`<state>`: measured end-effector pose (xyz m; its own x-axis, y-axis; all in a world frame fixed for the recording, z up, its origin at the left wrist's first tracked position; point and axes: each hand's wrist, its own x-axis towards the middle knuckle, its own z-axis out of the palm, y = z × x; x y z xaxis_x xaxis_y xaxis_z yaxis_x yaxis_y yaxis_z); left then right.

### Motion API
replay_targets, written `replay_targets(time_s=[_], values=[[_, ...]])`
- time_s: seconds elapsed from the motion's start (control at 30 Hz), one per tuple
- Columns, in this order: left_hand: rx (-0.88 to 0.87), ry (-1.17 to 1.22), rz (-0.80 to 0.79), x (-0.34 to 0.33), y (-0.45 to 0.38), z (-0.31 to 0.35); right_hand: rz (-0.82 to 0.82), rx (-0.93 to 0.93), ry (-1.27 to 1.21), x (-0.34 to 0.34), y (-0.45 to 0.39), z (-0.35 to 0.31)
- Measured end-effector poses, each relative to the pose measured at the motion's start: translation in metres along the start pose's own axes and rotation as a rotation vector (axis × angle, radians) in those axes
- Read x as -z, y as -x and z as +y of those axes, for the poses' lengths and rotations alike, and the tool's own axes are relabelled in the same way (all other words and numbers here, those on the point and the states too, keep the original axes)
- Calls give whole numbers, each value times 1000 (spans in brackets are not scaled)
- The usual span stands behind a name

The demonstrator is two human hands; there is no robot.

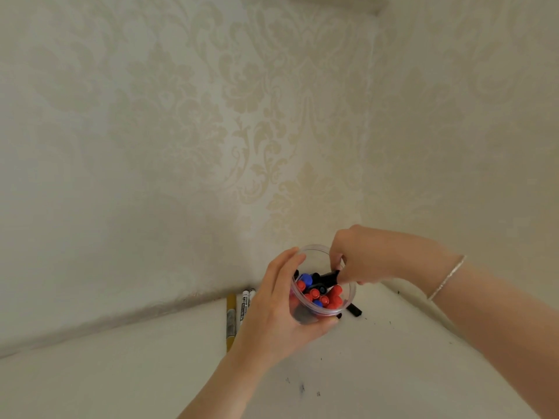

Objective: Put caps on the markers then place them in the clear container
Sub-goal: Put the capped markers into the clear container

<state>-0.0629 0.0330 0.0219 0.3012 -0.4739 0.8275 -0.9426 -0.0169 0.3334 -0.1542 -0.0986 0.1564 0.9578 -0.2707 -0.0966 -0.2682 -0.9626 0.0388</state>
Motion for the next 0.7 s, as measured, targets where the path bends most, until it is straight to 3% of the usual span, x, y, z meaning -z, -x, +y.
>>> replay_targets(time_s=[0.13, 0.4, 0.7], values=[[-7, -3, 12, -1, 0, -1, 24, -9, 35, 1, -4, -3], [19, -25, 21, -2, -2, -3, 227, 3, 421, 10, 2, -11], [-32, -14, -10, -3, 0, 2, 109, 73, 512, -15, -10, -15]])
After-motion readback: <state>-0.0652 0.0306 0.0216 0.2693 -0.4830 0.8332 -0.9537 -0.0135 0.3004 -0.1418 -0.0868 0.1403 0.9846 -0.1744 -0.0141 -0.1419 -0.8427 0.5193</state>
